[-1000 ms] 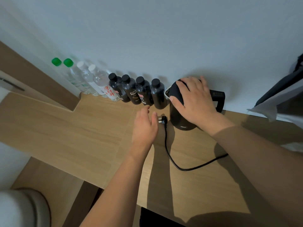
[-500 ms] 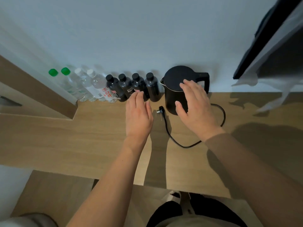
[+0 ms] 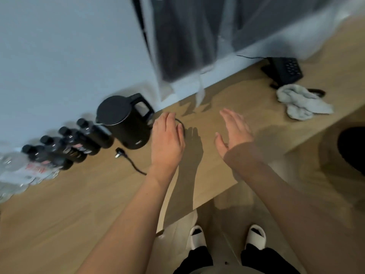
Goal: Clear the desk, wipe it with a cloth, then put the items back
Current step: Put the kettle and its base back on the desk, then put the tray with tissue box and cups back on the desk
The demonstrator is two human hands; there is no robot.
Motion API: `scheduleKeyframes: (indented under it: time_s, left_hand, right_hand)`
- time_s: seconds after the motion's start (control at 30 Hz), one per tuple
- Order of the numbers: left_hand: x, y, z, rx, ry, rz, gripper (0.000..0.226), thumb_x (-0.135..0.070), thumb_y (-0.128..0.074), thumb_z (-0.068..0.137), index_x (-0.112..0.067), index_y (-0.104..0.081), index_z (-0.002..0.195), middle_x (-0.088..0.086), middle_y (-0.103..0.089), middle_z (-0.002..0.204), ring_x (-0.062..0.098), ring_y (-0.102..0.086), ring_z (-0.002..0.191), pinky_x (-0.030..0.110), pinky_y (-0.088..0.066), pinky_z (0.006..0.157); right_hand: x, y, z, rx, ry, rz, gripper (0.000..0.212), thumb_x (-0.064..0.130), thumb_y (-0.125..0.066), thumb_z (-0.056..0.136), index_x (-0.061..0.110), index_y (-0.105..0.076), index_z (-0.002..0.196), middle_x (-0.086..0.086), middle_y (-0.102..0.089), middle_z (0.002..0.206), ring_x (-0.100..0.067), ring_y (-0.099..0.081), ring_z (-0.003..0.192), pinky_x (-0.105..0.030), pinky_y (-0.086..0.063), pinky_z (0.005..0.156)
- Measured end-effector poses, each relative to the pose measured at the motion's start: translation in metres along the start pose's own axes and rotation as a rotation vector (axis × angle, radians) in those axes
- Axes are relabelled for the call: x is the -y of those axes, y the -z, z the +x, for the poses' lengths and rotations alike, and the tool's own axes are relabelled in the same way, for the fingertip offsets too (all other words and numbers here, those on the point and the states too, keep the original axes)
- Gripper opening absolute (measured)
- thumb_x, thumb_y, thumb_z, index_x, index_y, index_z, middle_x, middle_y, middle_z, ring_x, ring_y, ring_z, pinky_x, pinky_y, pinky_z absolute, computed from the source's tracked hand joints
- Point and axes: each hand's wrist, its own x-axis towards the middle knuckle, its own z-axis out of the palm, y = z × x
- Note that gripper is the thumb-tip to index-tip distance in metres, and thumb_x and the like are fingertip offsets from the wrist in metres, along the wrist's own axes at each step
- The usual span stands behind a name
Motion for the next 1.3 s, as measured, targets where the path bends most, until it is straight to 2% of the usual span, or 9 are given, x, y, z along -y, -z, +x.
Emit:
scheduleKeyframes:
  time_s: [0.13,0.23,0.37,0.47,0.6,0.73,1.03,1.2,1.3]
  left_hand:
    - [-0.075,-0.046,0.015,0.073,-0.163,-0.045,0.034,-0.015,-0.046,0.101,0.004,-0.054,0.128,0.021,-0.056,0.125,0.036,-0.054,0.112,0.047,-0.044,0.101]
    - [-0.145,-0.088,0.021,0.131,-0.255,-0.083,0.034,-0.016,-0.046,0.101,0.003,-0.055,0.128,0.02,-0.055,0.126,0.037,-0.055,0.111,0.049,-0.046,0.098]
    - [-0.255,-0.138,0.02,0.177,-0.359,-0.14,0.032,-0.015,-0.05,0.102,0.002,-0.055,0.128,0.021,-0.056,0.128,0.038,-0.055,0.109,0.051,-0.047,0.095]
    - [-0.333,-0.171,0.021,0.208,-0.423,-0.197,0.036,-0.02,-0.045,0.103,0.0,-0.055,0.131,0.019,-0.054,0.133,0.035,-0.055,0.113,0.049,-0.046,0.097]
    - [-0.415,-0.204,0.019,0.2,-0.497,-0.235,0.038,-0.023,-0.044,0.102,-0.002,-0.057,0.131,0.017,-0.056,0.133,0.032,-0.053,0.121,0.044,-0.043,0.106]
    - [-0.473,-0.233,0.023,0.229,-0.56,-0.256,0.035,-0.02,-0.044,0.102,-0.001,-0.058,0.128,0.017,-0.057,0.129,0.033,-0.056,0.117,0.048,-0.047,0.103]
    - [-0.581,-0.321,0.063,0.342,-0.583,-0.176,0.041,-0.03,-0.038,0.104,-0.009,-0.052,0.137,0.008,-0.053,0.137,0.024,-0.051,0.125,0.044,-0.047,0.106]
    - [-0.637,-0.387,0.11,0.396,-0.575,-0.208,0.038,-0.028,-0.043,0.105,-0.01,-0.051,0.138,0.008,-0.052,0.139,0.022,-0.049,0.128,0.044,-0.047,0.108]
    - [-0.676,-0.419,0.138,0.423,-0.583,-0.224,0.038,-0.027,-0.044,0.106,-0.01,-0.051,0.139,0.008,-0.052,0.141,0.023,-0.048,0.131,0.044,-0.045,0.11]
  right_hand:
    - [-0.065,0.053,-0.025,-0.145,-0.099,-0.04,0.057,0.027,-0.047,0.09,0.002,-0.047,0.142,-0.015,-0.049,0.144,-0.03,-0.044,0.136,-0.051,-0.033,0.115]
    - [-0.121,0.102,-0.046,-0.214,-0.16,-0.132,0.056,0.024,-0.053,0.09,-0.002,-0.049,0.14,-0.02,-0.052,0.141,-0.031,-0.045,0.133,-0.048,-0.036,0.114]
    - [-0.199,0.171,-0.075,-0.249,-0.298,-0.137,0.058,0.017,-0.064,0.088,0.004,-0.046,0.142,-0.014,-0.049,0.145,-0.027,-0.042,0.137,-0.046,-0.033,0.116]
    - [-0.253,0.216,-0.094,-0.311,-0.348,-0.147,0.054,0.021,-0.057,0.093,0.007,-0.043,0.144,-0.013,-0.045,0.148,-0.026,-0.038,0.14,-0.047,-0.03,0.118]
    - [-0.305,0.273,-0.114,-0.306,-0.478,-0.166,0.055,0.025,-0.052,0.098,0.01,-0.038,0.15,-0.007,-0.035,0.157,-0.021,-0.025,0.148,-0.039,-0.016,0.124]
    - [-0.344,0.311,-0.121,-0.352,-0.509,-0.169,0.056,0.025,-0.053,0.099,0.011,-0.037,0.15,-0.007,-0.035,0.157,-0.021,-0.026,0.148,-0.042,-0.018,0.124]
    - [-0.459,0.361,-0.091,-0.449,-0.542,-0.196,0.054,0.02,-0.058,0.095,0.006,-0.043,0.145,-0.01,-0.044,0.15,-0.023,-0.035,0.143,-0.047,-0.027,0.12]
    - [-0.534,0.396,-0.048,-0.424,-0.576,-0.244,0.055,0.022,-0.059,0.095,0.009,-0.043,0.146,-0.008,-0.045,0.15,-0.021,-0.035,0.143,-0.038,-0.019,0.121]
    - [-0.576,0.421,-0.026,-0.447,-0.586,-0.254,0.055,0.02,-0.061,0.093,0.008,-0.045,0.144,-0.009,-0.047,0.148,-0.023,-0.037,0.141,-0.041,-0.022,0.121]
